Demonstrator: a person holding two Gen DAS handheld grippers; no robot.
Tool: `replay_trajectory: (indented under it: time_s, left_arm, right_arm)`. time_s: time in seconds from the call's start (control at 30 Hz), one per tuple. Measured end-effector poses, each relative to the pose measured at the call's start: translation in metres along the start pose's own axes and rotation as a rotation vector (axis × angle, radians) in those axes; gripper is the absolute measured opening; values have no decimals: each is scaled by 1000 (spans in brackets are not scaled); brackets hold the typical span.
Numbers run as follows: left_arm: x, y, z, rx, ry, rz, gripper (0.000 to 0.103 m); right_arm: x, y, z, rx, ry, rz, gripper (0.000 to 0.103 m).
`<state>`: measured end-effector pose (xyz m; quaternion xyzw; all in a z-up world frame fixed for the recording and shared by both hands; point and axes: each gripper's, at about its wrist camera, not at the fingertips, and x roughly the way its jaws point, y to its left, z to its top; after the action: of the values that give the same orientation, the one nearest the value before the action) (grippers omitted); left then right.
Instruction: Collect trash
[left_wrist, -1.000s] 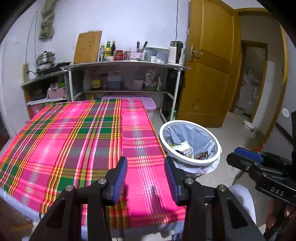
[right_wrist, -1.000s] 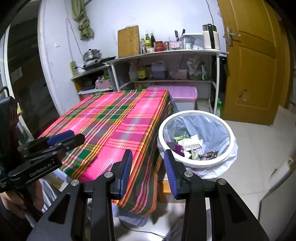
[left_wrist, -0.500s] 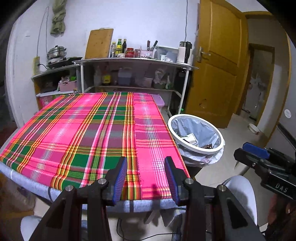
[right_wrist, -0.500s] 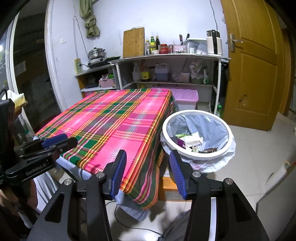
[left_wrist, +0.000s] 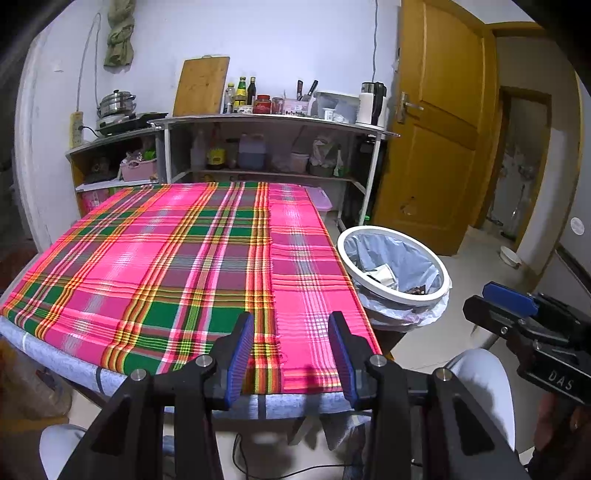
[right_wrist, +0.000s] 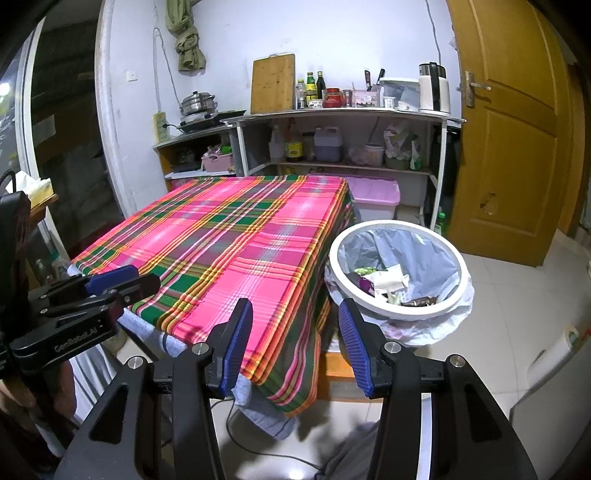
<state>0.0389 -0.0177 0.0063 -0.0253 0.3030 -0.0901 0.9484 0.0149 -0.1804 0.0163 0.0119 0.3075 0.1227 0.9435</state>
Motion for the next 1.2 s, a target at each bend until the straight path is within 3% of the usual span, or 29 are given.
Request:
replay_trajectory:
  time_s: [1.2]
  left_arm:
    - [-3, -1, -4, -9, 6, 4, 41]
  right_arm:
    - [3, 9, 0, -22, -1, 7, 50]
